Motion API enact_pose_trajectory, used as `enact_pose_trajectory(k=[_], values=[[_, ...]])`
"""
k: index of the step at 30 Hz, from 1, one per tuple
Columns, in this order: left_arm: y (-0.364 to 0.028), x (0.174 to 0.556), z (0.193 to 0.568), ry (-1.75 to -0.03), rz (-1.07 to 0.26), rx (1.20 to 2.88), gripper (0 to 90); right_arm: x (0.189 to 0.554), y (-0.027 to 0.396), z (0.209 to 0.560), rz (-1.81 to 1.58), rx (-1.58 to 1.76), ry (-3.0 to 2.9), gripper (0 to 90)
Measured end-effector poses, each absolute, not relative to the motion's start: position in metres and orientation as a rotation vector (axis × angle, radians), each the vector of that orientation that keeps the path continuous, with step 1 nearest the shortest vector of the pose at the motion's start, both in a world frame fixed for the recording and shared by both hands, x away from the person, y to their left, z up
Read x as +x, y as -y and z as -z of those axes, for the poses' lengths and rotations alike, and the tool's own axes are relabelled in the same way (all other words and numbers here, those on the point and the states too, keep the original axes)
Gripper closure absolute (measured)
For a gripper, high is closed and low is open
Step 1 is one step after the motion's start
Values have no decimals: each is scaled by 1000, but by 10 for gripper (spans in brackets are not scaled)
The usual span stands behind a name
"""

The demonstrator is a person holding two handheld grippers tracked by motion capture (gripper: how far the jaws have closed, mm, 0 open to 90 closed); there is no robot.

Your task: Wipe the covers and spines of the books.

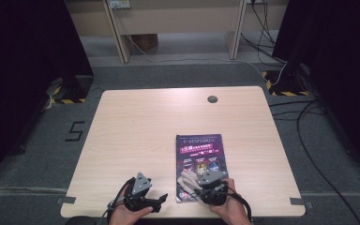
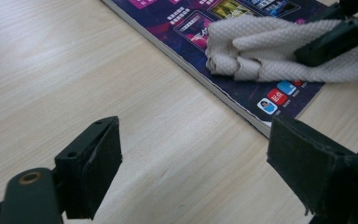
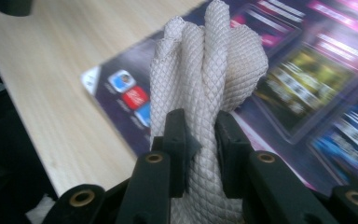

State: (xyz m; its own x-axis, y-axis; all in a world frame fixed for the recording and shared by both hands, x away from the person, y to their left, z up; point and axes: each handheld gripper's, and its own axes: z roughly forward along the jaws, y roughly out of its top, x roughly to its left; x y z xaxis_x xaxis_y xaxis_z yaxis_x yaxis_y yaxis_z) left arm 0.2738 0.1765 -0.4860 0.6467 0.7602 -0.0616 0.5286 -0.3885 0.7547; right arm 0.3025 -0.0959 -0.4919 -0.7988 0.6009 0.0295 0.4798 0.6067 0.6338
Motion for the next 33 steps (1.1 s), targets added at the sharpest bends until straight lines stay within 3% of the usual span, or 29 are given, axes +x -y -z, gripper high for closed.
enact_pose_trajectory(k=[14,33], values=[[-141,288,496,-955,-317,2102,171,301,150,491,-942,1040,-2557,773],[-121,307,512,-932,-286,2179,158,317,169,491,-914,1081,-2508,772]])
